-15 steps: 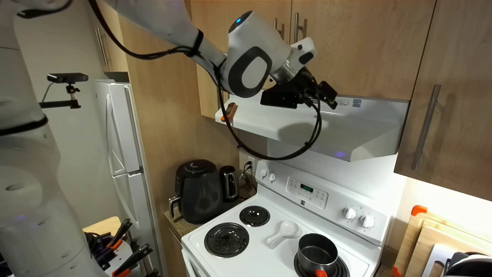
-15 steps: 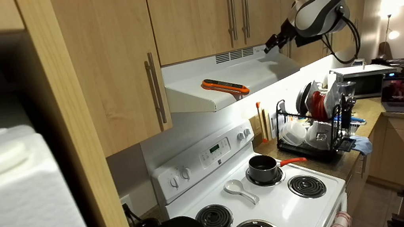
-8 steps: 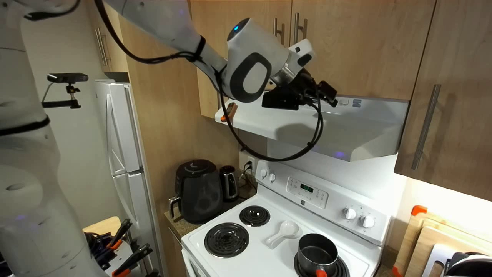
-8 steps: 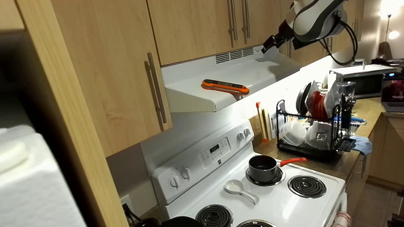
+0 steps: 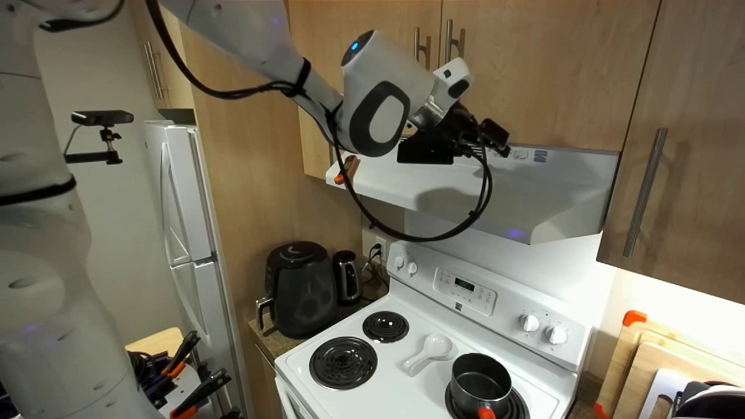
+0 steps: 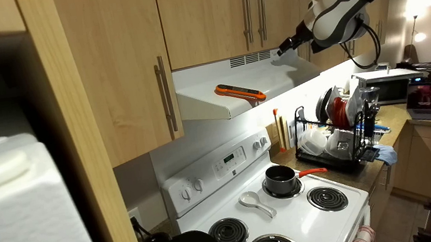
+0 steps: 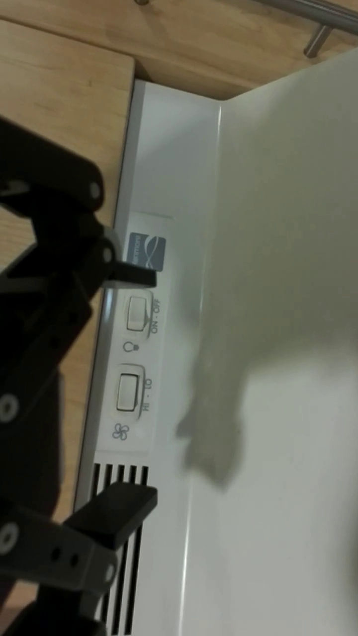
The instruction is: Flip the switch on the white object.
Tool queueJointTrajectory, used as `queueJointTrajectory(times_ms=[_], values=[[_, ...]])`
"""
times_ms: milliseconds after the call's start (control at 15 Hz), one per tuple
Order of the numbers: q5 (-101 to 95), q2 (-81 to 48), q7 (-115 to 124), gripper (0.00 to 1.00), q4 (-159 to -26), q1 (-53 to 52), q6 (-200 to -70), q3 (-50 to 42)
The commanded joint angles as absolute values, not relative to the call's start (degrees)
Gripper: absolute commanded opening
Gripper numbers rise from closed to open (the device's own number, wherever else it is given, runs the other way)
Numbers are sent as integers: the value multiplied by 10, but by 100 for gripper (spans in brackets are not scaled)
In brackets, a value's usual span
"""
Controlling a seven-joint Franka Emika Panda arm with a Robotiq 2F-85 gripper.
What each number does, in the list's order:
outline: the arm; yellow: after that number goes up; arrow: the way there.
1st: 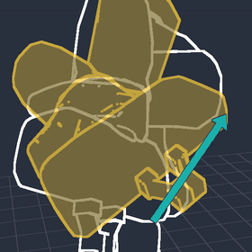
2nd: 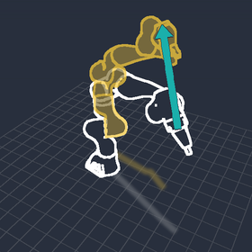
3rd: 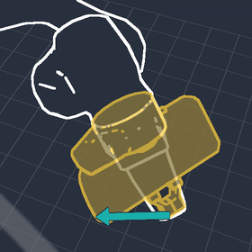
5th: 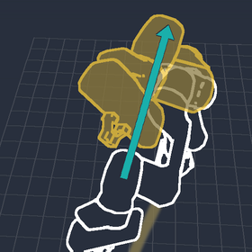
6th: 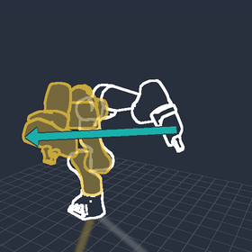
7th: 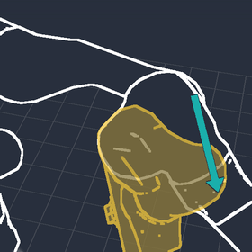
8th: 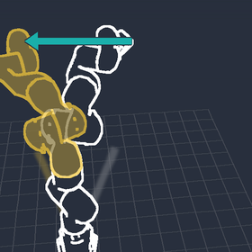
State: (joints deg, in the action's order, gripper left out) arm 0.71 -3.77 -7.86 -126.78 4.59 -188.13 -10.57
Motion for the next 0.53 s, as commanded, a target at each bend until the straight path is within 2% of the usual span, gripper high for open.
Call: queueJointTrajectory(times_ms=[0, 467], values=[[-6, -44, -66, 100, -1268, 56, -1897, -93], [-6, -37, -66, 100, -1267, 55, -1879, -86]])
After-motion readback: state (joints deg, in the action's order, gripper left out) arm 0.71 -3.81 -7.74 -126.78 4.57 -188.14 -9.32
